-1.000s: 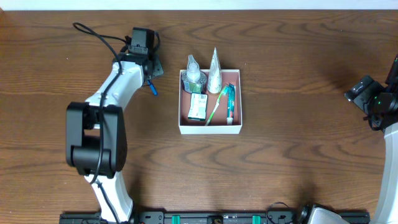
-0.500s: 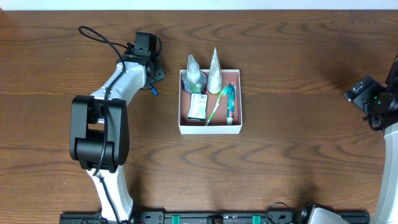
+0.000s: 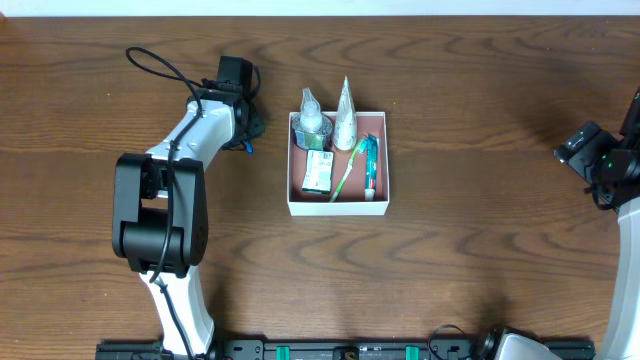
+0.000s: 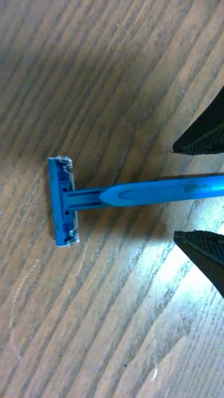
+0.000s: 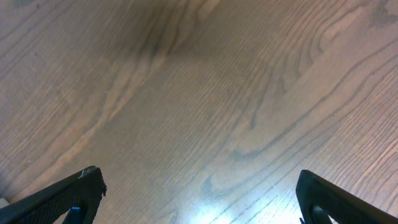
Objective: Pack container
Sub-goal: 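Lower the left gripper onto the blue razor and grasp it, then carry the blue razor right and lower it into the box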
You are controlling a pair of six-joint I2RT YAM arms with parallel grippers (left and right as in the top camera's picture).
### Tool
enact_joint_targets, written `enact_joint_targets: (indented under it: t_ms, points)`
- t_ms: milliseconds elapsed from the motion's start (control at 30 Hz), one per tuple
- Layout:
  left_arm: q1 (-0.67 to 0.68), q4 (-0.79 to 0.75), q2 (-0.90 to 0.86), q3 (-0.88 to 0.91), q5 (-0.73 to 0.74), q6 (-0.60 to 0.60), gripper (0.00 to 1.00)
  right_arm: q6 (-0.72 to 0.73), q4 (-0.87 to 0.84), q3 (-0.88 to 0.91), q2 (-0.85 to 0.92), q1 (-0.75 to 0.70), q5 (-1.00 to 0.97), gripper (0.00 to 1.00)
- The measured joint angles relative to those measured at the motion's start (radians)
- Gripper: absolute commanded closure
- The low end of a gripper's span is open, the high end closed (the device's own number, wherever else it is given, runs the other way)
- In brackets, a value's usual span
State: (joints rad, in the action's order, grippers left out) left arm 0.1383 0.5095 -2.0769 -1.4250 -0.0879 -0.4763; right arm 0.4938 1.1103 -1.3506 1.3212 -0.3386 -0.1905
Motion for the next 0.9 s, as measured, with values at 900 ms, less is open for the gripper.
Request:
enact_joint_targets:
  t_ms: [900]
  points:
    - [0.000, -0.011, -0.031, 0.000, -0.005, -0.019, 0.94, 0.000, 0.000, 0.000, 0.000, 0.000, 0.000, 0.01]
